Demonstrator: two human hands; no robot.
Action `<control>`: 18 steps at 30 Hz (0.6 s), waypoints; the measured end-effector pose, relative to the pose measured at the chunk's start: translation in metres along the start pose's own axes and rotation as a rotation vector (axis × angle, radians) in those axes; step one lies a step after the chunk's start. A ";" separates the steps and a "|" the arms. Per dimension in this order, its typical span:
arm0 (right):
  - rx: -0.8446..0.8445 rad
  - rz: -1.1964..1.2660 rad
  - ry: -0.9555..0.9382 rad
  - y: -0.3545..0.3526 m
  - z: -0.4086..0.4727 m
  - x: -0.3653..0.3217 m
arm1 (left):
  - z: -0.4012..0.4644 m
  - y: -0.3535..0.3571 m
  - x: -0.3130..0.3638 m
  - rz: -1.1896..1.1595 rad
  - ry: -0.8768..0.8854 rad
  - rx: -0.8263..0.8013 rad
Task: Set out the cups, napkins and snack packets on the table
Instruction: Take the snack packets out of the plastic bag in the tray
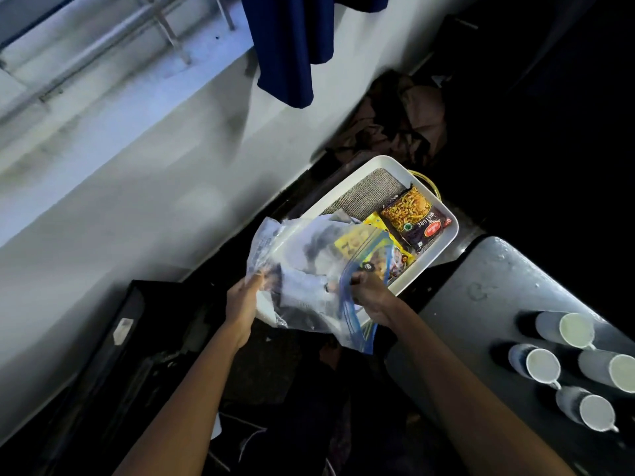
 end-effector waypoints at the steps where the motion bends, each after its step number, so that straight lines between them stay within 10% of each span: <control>1: 0.004 0.046 -0.024 0.000 -0.002 -0.003 | 0.000 -0.003 0.001 -0.018 0.015 0.014; 13: 0.259 0.238 -0.283 -0.042 -0.037 -0.033 | 0.000 -0.088 -0.004 -0.308 -0.009 0.407; 18: 0.506 -0.135 -0.475 -0.049 -0.047 -0.038 | -0.003 -0.113 -0.012 -0.402 -0.021 0.449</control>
Point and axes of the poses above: each hand's wrist, its own z-axis towards the middle knuckle, its own y-axis out of the palm, x = y × z, the point moved 7 cm from there along z, towards the middle knuckle, and after that the axes turned 8 degrees about -z, right-handed, at the moved point
